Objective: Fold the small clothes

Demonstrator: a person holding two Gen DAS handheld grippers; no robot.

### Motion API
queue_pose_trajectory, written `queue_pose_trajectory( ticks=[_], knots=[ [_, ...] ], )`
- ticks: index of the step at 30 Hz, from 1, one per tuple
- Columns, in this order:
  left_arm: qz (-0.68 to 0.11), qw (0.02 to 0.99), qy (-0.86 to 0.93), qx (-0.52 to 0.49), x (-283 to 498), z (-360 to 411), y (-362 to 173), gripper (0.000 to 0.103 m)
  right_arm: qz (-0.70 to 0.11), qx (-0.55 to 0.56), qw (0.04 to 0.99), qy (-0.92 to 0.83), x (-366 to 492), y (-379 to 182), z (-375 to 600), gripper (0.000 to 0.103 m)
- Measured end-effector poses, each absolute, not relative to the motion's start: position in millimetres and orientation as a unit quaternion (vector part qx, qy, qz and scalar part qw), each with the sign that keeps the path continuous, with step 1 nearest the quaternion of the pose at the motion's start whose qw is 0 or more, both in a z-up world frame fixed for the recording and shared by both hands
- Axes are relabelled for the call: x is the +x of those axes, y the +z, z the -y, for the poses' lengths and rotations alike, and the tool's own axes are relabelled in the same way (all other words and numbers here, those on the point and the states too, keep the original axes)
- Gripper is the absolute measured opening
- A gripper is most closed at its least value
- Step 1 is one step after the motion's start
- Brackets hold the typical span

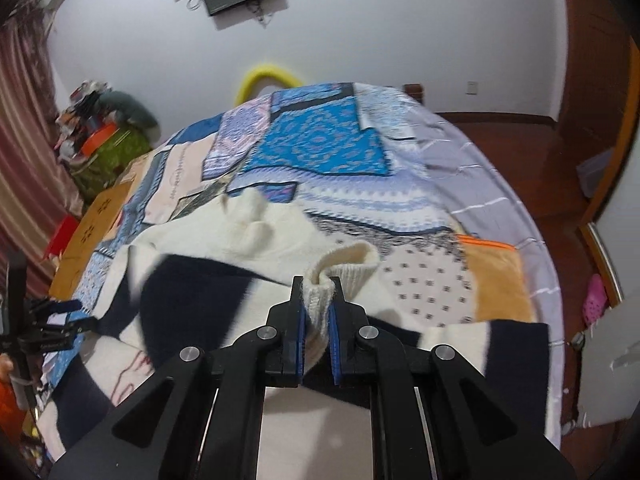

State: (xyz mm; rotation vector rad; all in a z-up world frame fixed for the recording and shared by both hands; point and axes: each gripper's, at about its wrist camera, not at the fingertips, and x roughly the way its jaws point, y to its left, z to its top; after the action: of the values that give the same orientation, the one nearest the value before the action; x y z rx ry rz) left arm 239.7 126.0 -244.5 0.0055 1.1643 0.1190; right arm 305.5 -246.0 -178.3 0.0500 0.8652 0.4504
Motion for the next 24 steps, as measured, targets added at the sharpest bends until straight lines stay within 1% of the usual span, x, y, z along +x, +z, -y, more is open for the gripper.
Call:
queue_pose_trajectory(
  ticks=[5,10,19,24],
  knots=[
    [-0.555,0.83,0.051,0.008,233.5,-119.8,-248.5,0.072,-0.41,0.04,0.891,0.192,299.3,-174.8,274.4,0.008],
    [-0.558,0.828,0.054,0.004,231.9,-118.7,-251.0,0.072,-0.414,0.056,0.89,0.181,294.3,-178.1,290.0,0.008],
    [-0.552,0.831,0.061,0.012,229.8,-117.0,-246.9,0.072,-0.452,0.066,0.874,0.167,290.6,-210.9,299.5,0.009],
    [-0.552,0.831,0.062,0.006,229.8,-118.0,-245.1,0.072,-0.473,0.081,0.864,0.156,291.1,-225.4,307.9,0.012]
  ],
)
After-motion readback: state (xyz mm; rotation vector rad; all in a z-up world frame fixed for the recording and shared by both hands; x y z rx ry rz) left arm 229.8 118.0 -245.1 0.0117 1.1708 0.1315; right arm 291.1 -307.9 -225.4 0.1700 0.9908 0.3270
